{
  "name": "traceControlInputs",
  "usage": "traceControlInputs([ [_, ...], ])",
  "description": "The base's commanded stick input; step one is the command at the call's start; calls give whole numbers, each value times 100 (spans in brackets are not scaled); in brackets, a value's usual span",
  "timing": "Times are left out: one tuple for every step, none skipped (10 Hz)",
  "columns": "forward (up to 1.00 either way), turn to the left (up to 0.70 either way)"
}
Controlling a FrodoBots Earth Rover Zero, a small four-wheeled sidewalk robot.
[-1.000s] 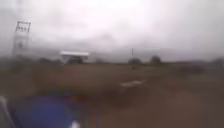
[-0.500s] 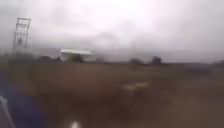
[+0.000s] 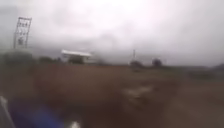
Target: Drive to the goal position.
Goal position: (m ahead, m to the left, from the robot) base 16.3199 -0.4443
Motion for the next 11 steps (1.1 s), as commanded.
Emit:
traceControlInputs([
  [70, 0],
  [70, 0],
  [70, 0],
  [70, 0],
  [70, 0],
  [70, 0],
  [70, 0],
  [70, 0],
  [70, 0],
  [70, 0],
  [70, 0],
])
